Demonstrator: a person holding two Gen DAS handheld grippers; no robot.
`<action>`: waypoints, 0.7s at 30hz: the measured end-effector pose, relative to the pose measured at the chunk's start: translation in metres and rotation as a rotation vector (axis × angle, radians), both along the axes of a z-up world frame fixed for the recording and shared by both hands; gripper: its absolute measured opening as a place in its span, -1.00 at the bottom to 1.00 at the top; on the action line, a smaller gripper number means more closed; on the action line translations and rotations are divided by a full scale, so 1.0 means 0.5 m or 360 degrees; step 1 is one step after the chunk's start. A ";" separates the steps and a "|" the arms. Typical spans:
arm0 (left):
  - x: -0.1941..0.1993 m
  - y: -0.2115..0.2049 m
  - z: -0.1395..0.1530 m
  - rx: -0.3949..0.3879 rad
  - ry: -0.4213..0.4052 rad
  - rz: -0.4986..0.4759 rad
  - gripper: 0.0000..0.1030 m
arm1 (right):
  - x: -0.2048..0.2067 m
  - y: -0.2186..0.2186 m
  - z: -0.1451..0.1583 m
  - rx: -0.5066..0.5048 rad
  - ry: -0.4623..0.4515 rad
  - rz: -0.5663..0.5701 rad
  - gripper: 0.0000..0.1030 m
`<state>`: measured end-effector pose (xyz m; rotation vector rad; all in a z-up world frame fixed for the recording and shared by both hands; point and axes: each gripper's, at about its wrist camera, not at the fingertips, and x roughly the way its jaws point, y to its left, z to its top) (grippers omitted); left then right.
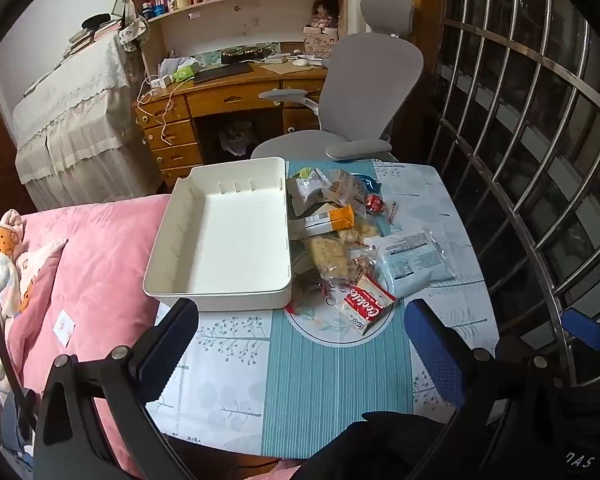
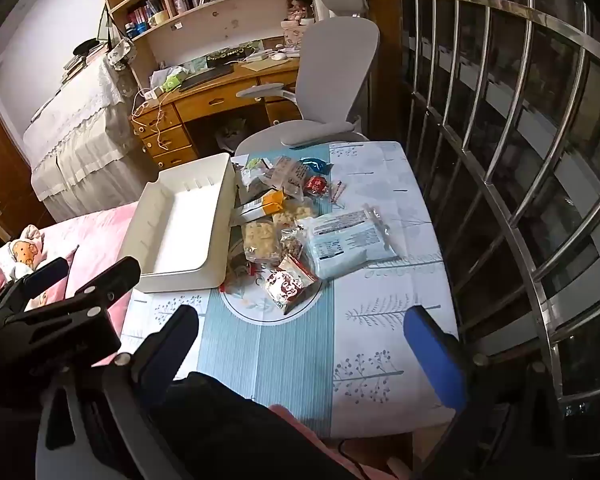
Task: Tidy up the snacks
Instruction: 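Move both tools toward the snack pile beside the white tray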
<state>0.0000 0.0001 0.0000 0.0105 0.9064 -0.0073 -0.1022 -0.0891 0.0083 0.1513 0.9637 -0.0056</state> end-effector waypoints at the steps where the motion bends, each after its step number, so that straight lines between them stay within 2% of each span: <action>1: 0.000 0.000 0.000 -0.0003 0.0000 -0.0002 0.98 | 0.001 0.000 -0.001 -0.0009 0.0006 0.0000 0.99; 21: 0.002 -0.002 -0.003 -0.0022 0.0007 -0.0010 0.98 | 0.017 -0.002 -0.008 -0.0019 0.0013 -0.0014 0.99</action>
